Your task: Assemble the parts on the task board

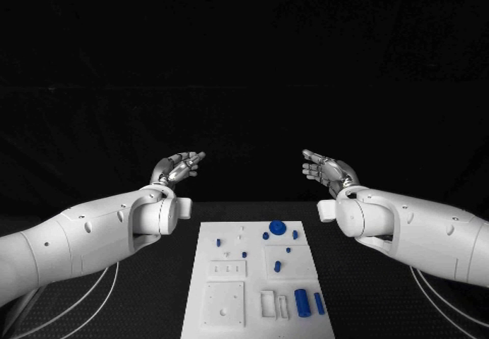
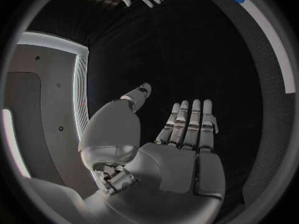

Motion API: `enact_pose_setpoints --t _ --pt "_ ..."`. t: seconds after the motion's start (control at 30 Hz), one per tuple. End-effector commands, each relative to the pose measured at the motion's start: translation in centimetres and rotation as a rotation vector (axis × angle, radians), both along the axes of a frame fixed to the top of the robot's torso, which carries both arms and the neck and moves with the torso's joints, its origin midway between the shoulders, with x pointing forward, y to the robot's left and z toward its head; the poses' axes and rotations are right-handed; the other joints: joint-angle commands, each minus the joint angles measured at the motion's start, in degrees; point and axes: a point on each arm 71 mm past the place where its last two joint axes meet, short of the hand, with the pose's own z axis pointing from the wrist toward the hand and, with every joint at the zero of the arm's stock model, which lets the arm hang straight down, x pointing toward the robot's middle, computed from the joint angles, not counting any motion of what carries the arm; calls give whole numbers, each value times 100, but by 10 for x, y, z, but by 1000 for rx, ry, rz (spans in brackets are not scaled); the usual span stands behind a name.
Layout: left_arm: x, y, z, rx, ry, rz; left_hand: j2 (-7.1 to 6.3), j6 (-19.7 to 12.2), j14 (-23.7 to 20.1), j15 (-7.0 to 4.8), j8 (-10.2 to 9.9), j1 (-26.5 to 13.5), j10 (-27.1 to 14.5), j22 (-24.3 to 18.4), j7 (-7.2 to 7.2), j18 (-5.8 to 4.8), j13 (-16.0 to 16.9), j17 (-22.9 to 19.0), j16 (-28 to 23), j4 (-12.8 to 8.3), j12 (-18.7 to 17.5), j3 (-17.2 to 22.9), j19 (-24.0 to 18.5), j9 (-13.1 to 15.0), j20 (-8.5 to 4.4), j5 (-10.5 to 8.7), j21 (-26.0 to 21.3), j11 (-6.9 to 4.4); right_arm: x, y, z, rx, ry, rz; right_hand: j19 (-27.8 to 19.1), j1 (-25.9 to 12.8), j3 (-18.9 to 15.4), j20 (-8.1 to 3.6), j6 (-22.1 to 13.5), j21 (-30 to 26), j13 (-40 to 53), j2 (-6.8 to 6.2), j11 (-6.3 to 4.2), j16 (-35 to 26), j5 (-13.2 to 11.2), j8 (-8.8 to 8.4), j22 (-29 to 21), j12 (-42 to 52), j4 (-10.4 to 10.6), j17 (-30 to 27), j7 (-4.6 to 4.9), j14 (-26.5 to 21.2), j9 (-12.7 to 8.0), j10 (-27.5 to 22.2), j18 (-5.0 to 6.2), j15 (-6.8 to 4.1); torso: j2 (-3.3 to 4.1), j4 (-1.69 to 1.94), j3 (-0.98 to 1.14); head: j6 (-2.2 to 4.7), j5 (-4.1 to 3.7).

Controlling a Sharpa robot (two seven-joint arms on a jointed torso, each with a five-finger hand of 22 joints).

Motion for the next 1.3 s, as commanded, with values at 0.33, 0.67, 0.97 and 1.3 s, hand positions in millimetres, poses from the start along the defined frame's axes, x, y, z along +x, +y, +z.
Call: enact_pose_setpoints --t 0.33,0.67,0.97,1.3 --pt "20 5 8 20 85 -98 -5 136 141 32 98 244 166 276 48 -44 22 77 98 34 38 108 130 109 10 31 64 33 23 -5 6 -9 185 225 440 863 176 1 440 186 57 -2 173 324 147 355 872 158 -554 207 502 488 163 657 159 194 0 -1 0 1 0" --pt "14 4 11 -5 44 -151 109 536 605 39 323 474 658 268 269 -27 99 223 351 -98 225 25 459 199 -153 37 282 170 36 -1 8 -497 -57 259 1293 1313 482 -69 1219 372 125 -126 -41 713 372 712 815 423 -795 368 406 1339 214 1592 483 9 45 33 -33 -53 59" --pt "-2 -3 15 -34 37 -221 314 1830 2486 -284 722 975 2324 267 352 331 352 747 1247 -832 834 93 2027 268 -629 183 1234 152 36 7 7 -797 -174 365 3262 1568 940 -155 2168 832 192 -148 -426 1507 507 1010 554 649 -928 868 143 3145 290 2642 1164 -838 194 153 -37 -49 -34" --pt "-22 -16 22 -75 29 -320 385 1979 2755 -374 562 842 2572 259 339 314 322 951 1218 -1085 702 165 2146 179 -730 250 1506 115 29 29 -2 -1145 -300 515 4798 1793 968 -632 2522 1338 170 -299 -645 2141 558 967 496 497 -949 1545 12 4409 345 3087 1238 -1253 409 317 -30 19 -102"
